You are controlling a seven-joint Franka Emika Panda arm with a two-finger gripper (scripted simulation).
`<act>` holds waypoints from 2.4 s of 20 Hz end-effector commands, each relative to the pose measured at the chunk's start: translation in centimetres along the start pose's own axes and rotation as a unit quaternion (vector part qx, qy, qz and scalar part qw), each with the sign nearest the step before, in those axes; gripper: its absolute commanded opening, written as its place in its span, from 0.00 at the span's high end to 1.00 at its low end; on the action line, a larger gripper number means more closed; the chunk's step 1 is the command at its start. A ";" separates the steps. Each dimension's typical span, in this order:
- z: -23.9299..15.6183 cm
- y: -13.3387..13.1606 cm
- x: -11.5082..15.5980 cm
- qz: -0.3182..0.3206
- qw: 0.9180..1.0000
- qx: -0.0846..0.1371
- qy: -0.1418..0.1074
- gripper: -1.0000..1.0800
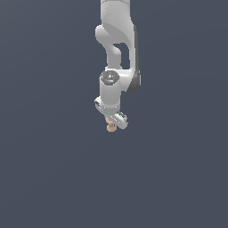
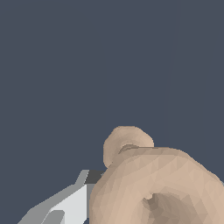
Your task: Pick up the object and move it to a goal position.
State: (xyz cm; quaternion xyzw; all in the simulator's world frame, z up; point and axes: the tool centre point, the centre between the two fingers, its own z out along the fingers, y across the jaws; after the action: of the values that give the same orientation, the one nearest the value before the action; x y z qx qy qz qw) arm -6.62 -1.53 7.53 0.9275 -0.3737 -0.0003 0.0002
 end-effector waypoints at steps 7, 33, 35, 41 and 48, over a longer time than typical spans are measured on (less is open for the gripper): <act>-2.8 -1.1 1.4 0.000 1.000 0.000 0.001 1.00; -19.5 -8.6 10.4 0.000 1.000 0.000 0.001 1.00; -20.5 -9.0 11.0 0.000 1.000 0.000 0.001 1.00; -23.1 -10.3 12.5 0.000 1.000 0.000 0.000 1.00; -25.5 -11.4 13.9 0.000 1.000 0.000 0.000 1.00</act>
State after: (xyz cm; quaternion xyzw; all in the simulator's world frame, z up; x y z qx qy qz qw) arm 10.97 -2.89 32.52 0.9276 -0.3735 0.0002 0.0003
